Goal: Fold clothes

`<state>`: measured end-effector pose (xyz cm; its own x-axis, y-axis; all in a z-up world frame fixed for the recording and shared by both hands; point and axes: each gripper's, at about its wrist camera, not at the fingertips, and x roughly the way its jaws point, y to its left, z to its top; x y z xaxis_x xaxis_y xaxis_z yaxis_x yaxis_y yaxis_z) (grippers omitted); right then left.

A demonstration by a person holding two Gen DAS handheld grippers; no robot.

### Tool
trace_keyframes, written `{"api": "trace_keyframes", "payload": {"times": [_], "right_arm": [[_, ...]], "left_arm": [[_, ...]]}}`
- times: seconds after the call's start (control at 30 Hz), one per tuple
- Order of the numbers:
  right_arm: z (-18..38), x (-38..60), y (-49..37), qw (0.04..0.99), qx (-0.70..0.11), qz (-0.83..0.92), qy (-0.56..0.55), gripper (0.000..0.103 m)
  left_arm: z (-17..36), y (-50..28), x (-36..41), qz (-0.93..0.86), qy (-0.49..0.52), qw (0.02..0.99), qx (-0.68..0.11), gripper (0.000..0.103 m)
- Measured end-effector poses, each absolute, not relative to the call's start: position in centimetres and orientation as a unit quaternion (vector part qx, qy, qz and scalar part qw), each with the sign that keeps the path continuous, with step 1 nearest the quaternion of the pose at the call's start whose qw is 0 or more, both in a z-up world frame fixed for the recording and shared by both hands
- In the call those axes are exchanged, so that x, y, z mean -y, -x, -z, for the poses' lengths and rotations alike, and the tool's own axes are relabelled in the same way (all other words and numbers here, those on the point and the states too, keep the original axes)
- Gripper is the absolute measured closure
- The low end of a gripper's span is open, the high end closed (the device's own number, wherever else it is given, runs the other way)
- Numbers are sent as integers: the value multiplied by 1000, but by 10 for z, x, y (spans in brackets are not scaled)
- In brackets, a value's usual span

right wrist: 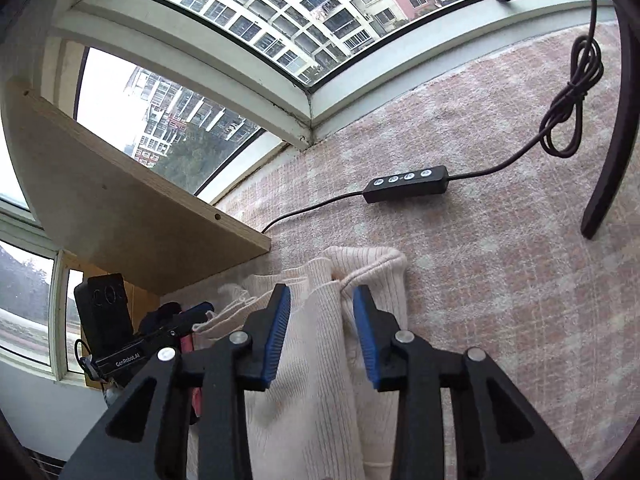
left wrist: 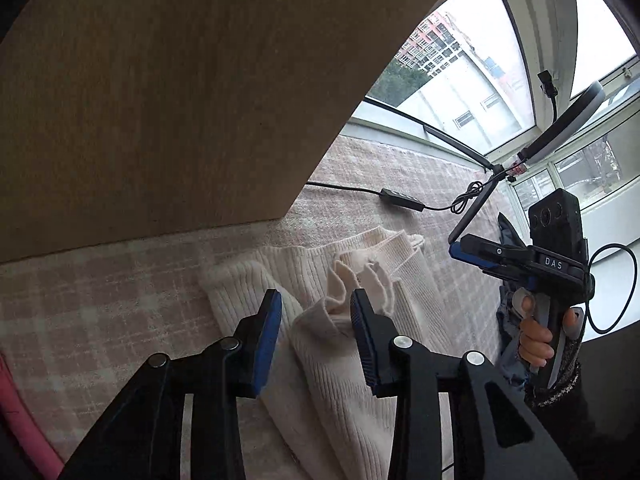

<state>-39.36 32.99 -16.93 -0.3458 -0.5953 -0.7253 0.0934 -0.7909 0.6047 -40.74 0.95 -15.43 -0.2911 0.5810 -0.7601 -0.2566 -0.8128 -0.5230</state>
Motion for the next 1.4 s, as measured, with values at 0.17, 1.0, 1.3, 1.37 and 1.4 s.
{"api": "trace_keyframes", "payload": {"times": [0.17, 1.0, 1.3, 1.37, 1.4], "right_arm": [[175, -303, 387, 255, 128, 797, -532, 70], [198, -276, 391, 209, -4, 820, -533, 85], [180, -291, 387, 167, -11, 838, -520, 32], [190, -293, 399, 159, -16, 833, -530, 32], [197, -296, 405, 154, -23, 831, -534, 32]], "left_arm": [[151, 383, -7, -802, 511, 285, 118, 57], [200, 395, -50, -806, 530, 250, 77, 83], [173, 387, -50, -849, 509, 144, 15, 35], [183, 398, -53, -841, 524, 132, 9, 35], [188, 404, -55, -837, 532, 127, 6, 35]]}}
